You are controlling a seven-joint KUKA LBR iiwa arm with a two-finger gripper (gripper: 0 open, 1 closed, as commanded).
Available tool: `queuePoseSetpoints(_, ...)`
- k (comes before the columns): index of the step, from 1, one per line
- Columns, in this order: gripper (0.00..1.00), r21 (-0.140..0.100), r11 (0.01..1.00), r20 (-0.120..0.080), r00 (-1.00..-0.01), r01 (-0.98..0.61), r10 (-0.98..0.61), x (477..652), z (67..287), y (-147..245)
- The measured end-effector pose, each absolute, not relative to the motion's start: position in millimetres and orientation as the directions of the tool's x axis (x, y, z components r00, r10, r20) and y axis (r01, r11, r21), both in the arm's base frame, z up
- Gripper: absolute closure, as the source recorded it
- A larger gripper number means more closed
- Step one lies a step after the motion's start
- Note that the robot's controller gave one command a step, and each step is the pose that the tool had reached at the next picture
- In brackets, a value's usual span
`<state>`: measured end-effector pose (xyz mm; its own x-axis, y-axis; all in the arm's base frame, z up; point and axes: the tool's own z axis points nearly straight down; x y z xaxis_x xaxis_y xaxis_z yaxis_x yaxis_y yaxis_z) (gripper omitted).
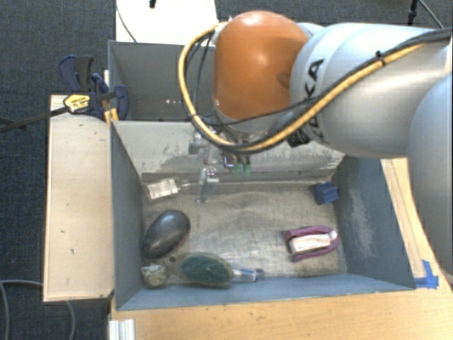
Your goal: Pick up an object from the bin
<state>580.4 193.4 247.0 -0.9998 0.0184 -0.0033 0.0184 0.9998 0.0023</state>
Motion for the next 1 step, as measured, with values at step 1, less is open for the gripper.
queuePoseSetpoints(1,0.0,-0.001,0.97,0.005,-0.97,0.244,0.244,551.3,145.1,240.6)
